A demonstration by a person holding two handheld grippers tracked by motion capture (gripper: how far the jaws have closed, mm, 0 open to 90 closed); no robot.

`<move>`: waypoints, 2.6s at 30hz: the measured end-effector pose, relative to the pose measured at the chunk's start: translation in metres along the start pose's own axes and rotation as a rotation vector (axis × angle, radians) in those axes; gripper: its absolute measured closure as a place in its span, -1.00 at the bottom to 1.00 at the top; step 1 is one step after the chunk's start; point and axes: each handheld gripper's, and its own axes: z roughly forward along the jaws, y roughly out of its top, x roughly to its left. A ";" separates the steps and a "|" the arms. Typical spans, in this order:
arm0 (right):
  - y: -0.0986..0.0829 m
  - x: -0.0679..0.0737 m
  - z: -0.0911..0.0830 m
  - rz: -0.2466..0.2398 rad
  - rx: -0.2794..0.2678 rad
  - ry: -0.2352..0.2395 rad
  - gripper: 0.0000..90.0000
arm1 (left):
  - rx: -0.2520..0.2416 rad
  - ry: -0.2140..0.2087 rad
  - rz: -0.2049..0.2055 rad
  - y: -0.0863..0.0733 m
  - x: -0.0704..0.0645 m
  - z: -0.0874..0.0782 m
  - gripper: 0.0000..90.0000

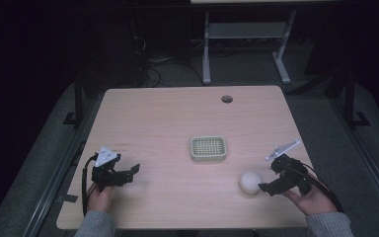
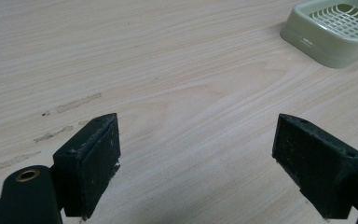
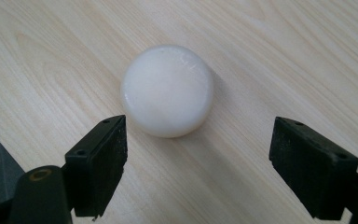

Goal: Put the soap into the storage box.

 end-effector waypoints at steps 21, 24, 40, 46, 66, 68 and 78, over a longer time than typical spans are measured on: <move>0.014 0.005 0.007 -0.024 0.028 0.015 -0.61 | -0.003 0.000 -0.004 0.000 0.000 0.000 -0.67; 0.015 0.005 0.008 -0.030 0.029 0.013 -0.61 | -0.005 -0.001 -0.006 0.000 0.000 0.000 -0.67; 0.024 0.008 0.014 -0.047 0.051 0.021 -0.63 | -0.012 -0.002 -0.012 0.000 -0.001 0.000 -0.67; 0.029 0.010 0.020 -0.062 0.068 0.036 -0.63 | -0.012 -0.002 -0.013 0.000 -0.001 0.000 -0.67; 0.038 0.012 0.044 -0.082 0.140 0.051 -0.64 | -0.012 -0.003 -0.010 0.001 -0.001 0.000 -0.67; 0.038 0.012 0.048 -0.082 0.147 0.048 -0.64 | -0.013 -0.002 -0.011 0.001 0.000 0.000 -0.67; 0.041 0.014 0.059 -0.090 0.180 0.052 -0.64 | -0.013 -0.003 -0.012 0.001 0.000 0.000 -0.67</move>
